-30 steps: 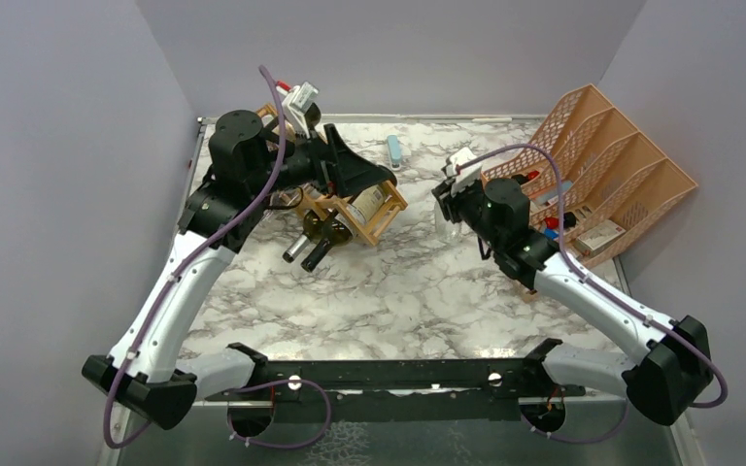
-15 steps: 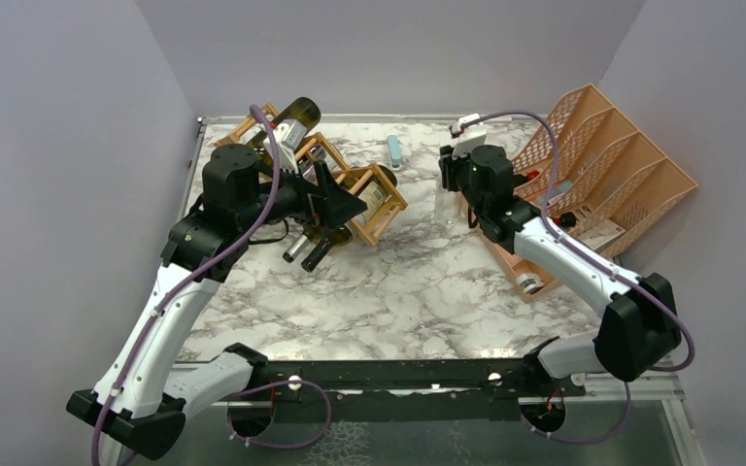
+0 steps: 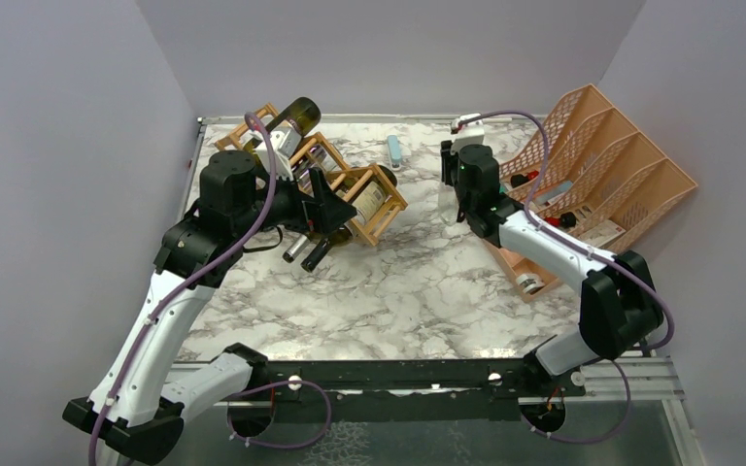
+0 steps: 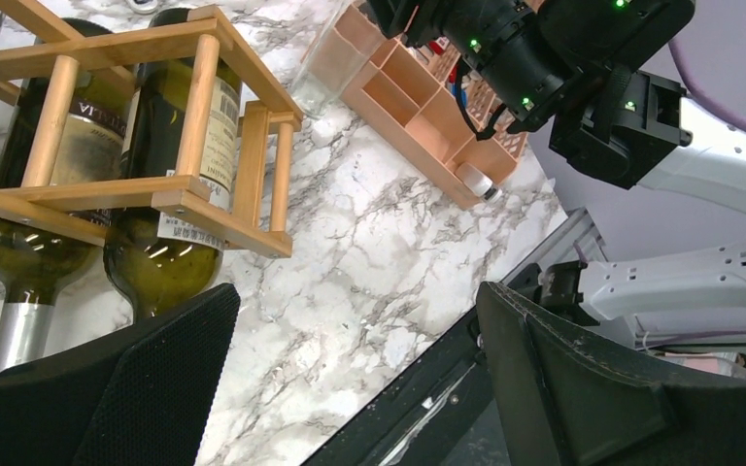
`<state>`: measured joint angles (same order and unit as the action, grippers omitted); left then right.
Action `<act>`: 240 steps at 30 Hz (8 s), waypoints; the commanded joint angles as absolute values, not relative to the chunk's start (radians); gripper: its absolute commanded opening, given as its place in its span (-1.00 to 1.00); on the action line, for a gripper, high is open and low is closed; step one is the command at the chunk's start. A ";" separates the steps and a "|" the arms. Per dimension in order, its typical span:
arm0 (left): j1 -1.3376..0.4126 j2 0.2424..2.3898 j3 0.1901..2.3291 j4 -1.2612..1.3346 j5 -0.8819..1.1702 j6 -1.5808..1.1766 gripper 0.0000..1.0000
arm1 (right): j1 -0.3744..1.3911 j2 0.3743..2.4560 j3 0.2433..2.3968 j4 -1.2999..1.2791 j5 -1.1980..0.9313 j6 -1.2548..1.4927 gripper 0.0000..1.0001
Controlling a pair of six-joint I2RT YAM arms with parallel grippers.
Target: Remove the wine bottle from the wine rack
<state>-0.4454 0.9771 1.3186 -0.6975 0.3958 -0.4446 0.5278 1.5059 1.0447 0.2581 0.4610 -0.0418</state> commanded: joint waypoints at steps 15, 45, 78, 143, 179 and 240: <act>-0.446 0.975 1.367 -0.733 0.347 -0.409 0.98 | 0.480 1.554 1.073 0.409 0.575 0.061 -0.75; -0.446 0.979 1.140 -0.865 0.189 -0.313 0.98 | 0.480 0.975 0.923 -0.051 0.068 0.173 0.99; -0.369 1.043 0.942 -0.629 0.295 -0.323 0.36 | 0.675 1.488 1.126 -0.171 -0.057 0.599 0.11; -0.353 1.267 0.807 -0.146 0.404 -0.369 -0.32 | 0.664 1.772 1.367 -0.147 0.049 0.474 -0.18; -0.353 0.883 0.765 -0.533 0.405 -0.576 -1.00 | 0.663 1.788 1.397 -0.150 0.098 0.453 -0.17; -0.355 0.883 1.230 -1.166 0.424 -0.404 -1.00 | 0.664 1.571 1.474 -0.389 0.013 0.027 0.99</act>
<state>-0.3538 0.8959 1.1740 -1.2205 0.3523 -0.4530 0.6598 1.6897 1.4876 -0.3412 0.0746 0.1471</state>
